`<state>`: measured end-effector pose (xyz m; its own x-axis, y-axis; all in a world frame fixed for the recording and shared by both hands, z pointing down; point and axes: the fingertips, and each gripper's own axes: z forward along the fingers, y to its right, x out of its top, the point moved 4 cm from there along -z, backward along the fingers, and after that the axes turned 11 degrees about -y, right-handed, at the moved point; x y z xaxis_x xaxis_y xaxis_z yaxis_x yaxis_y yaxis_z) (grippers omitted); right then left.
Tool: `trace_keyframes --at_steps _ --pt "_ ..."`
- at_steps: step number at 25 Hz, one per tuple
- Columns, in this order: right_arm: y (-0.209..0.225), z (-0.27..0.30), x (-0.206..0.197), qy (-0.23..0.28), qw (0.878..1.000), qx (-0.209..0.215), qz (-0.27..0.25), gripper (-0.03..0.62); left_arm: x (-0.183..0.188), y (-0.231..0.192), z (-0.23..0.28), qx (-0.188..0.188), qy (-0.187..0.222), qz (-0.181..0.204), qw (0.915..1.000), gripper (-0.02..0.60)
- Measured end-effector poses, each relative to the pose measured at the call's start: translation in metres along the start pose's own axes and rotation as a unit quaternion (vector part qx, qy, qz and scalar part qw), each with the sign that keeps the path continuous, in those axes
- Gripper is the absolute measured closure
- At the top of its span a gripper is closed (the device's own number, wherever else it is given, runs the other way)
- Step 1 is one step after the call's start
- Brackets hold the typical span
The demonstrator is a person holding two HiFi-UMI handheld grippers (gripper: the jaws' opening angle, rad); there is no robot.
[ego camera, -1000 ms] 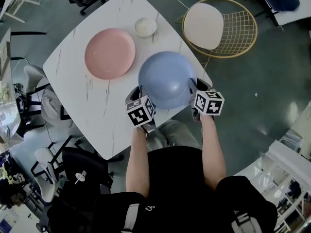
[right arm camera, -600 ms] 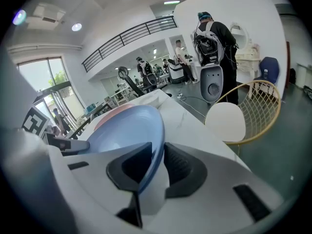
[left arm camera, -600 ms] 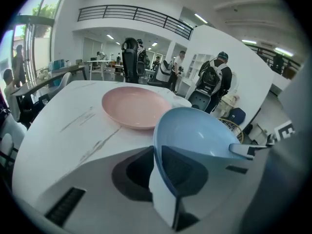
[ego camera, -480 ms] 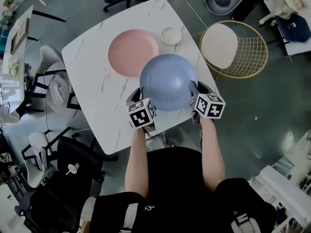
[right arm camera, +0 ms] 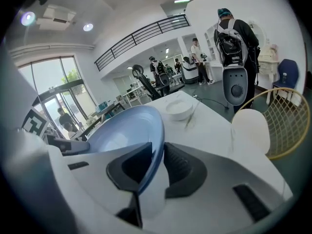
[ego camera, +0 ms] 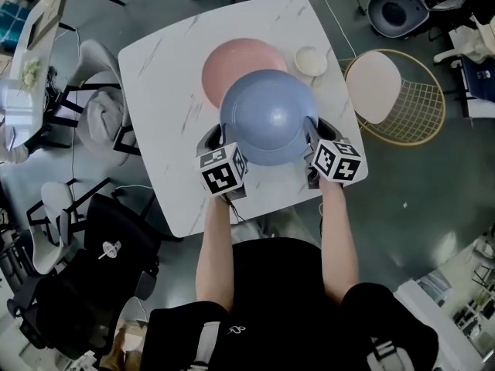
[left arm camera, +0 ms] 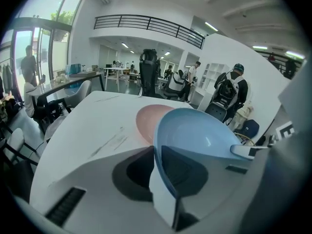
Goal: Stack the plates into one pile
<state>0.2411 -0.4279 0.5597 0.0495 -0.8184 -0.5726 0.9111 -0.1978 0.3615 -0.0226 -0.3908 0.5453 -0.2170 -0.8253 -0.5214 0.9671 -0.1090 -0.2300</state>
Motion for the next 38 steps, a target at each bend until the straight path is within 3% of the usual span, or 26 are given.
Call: trace_keyframes --at_steps 14,19,27,30,33,38 --pt "-0.032 0.059 0.037 -0.015 1.000 -0.007 -0.017 0.507 0.045 -0.045 0.032 0.009 0.012 0.011 0.9998 0.515" --pt "-0.028 0.075 0.051 -0.015 1.000 -0.009 -0.011 0.505 0.062 -0.044 0.045 -0.005 0.048 0.011 0.9988 0.510" --pt "-0.033 0.096 0.073 -0.011 0.999 -0.010 -0.029 0.503 0.077 -0.051 0.056 0.019 0.085 0.042 0.9953 0.497" --pt "-0.033 0.105 0.077 -0.015 0.999 -0.023 -0.041 0.502 0.082 -0.053 0.062 0.029 0.089 0.061 0.9937 0.491" --pt "-0.029 0.110 0.080 -0.012 0.998 -0.050 -0.047 0.494 0.086 -0.050 0.067 0.015 0.092 0.072 0.9930 0.477" --pt "-0.030 0.103 0.082 0.010 0.996 -0.066 -0.058 0.493 0.081 -0.045 0.063 0.003 0.091 0.058 0.9941 0.463"
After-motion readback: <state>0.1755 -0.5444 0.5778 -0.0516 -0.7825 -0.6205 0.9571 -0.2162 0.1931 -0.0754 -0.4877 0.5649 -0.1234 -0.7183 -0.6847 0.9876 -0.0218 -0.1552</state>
